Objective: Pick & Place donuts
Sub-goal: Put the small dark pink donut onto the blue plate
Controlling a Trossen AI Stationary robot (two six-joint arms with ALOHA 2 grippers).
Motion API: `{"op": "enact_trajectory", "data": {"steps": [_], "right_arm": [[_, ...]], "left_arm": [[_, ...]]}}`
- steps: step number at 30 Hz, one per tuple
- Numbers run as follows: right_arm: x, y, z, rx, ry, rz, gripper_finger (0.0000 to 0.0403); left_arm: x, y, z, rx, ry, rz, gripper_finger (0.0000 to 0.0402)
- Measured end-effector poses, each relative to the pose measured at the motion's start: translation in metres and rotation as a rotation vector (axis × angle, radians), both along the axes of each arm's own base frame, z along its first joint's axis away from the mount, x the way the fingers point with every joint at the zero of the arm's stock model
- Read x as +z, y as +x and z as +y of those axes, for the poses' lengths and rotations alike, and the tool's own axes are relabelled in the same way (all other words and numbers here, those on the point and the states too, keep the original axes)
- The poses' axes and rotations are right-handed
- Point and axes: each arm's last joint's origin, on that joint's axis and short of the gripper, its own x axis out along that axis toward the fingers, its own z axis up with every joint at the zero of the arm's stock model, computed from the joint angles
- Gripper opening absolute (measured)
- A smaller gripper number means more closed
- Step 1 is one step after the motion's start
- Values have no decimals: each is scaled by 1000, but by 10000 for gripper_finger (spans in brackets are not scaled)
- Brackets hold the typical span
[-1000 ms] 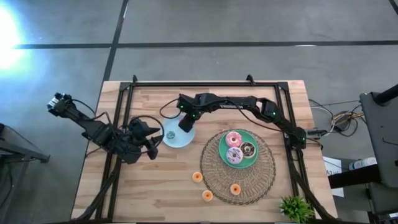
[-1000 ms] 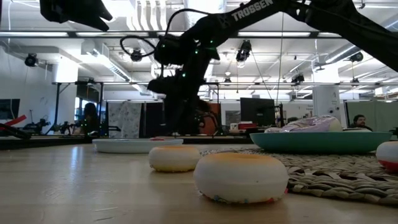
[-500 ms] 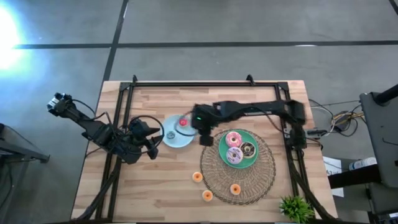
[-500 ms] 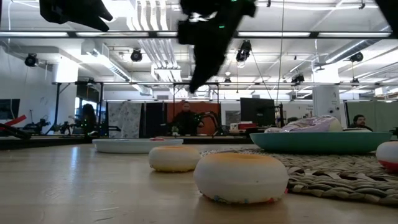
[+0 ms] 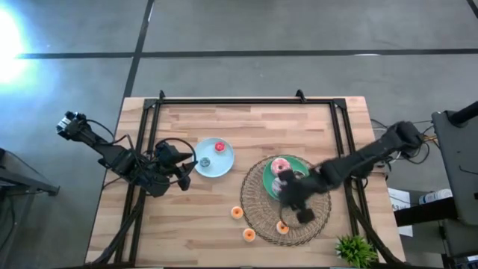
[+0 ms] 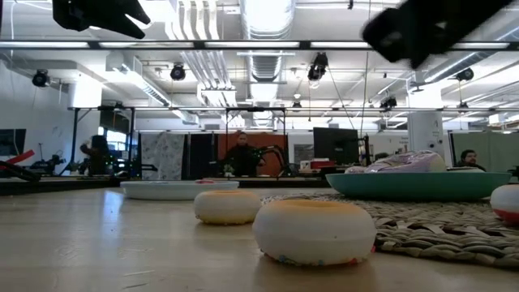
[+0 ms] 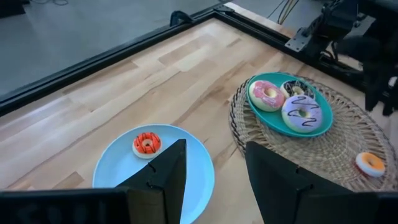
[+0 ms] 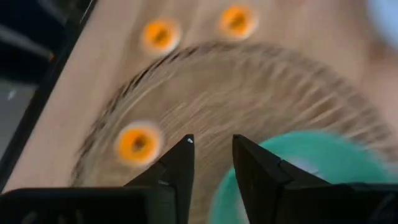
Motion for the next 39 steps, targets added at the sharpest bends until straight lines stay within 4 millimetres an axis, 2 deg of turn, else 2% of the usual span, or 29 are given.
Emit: {"op": "enact_trajectory", "data": {"steps": [4, 9, 14, 20, 26, 39], "right_arm": [[-16, -19, 27, 64, -5, 60, 148], [-37, -27, 54, 128, -92, 88, 191], [-59, -26, 78, 202, -152, 144, 208], [-75, -15, 102, 239, -202, 163, 206], [-72, -13, 106, 200, -254, 107, 190], [-86, -8, 114, 189, -211, 81, 163]], "left_arm": [[1, 1, -1, 1, -13, -14, 139], [1, 1, -1, 7, -27, -25, 139], [1, 1, -1, 21, -51, -38, 139], [1, 1, -1, 35, -76, -52, 139], [0, 3, -2, 48, -91, -57, 139], [-12, 15, -10, 43, -71, -5, 139]]}}
